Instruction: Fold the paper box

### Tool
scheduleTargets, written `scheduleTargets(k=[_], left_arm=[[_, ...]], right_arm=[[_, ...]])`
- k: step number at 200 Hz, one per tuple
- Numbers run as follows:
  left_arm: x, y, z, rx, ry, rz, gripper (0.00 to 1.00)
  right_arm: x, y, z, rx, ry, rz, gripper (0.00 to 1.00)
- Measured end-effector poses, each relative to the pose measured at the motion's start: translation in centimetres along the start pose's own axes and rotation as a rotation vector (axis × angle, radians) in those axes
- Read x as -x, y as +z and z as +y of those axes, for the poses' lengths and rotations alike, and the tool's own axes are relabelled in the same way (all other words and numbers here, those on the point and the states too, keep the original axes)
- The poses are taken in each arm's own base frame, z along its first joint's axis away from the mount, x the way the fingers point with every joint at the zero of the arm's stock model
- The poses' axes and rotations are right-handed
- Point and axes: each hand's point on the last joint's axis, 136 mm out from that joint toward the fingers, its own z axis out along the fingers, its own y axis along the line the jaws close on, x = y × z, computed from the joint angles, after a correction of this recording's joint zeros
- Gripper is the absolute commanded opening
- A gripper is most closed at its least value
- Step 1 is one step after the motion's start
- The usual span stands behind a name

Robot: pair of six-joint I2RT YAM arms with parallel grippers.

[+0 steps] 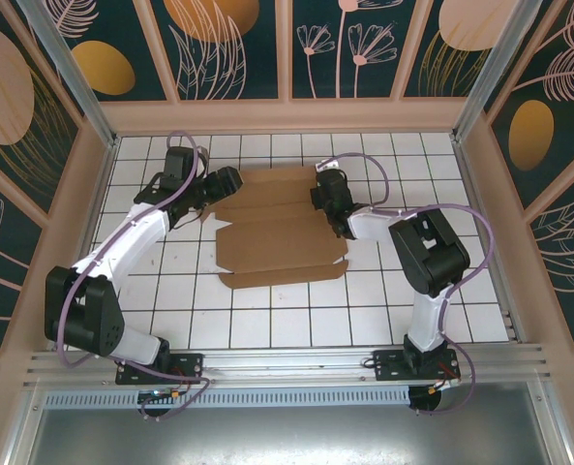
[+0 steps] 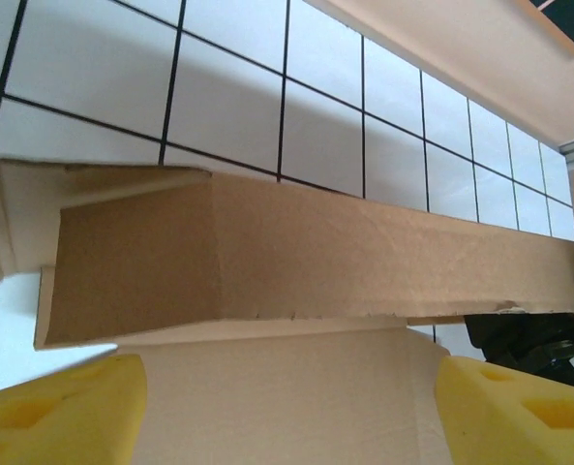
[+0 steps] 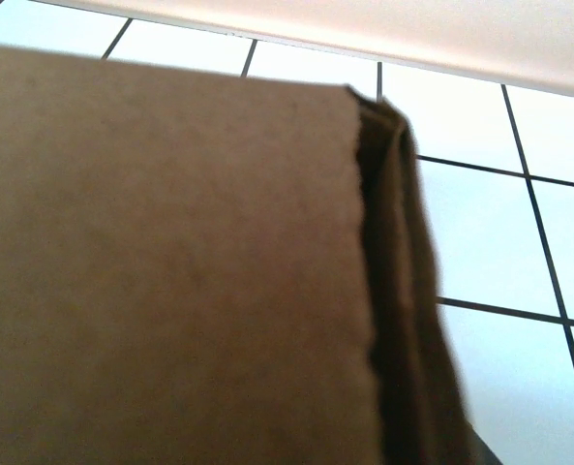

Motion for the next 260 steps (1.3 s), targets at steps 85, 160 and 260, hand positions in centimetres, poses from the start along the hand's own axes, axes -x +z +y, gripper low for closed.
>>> scheduleTargets(k=[85, 160, 260], left_arm=[[2.7, -0.2, 0.9, 0.066, 0.064, -0.035, 0.77], [1.5, 3.3, 3.5, 0.117, 0.051, 0.032, 0.75], [1.9, 4.0, 3.4, -0.063, -0.072, -0.099, 0.42]], right_arm=[[0.4, 0.5, 0.7, -0.016, -0.019, -0.006, 0.0], [0.4, 0.4, 1.4, -0.021, -0.03, -0.017, 0.0], [0.5, 0.1, 2.9, -0.034, -0.067, -0.048, 0.0]])
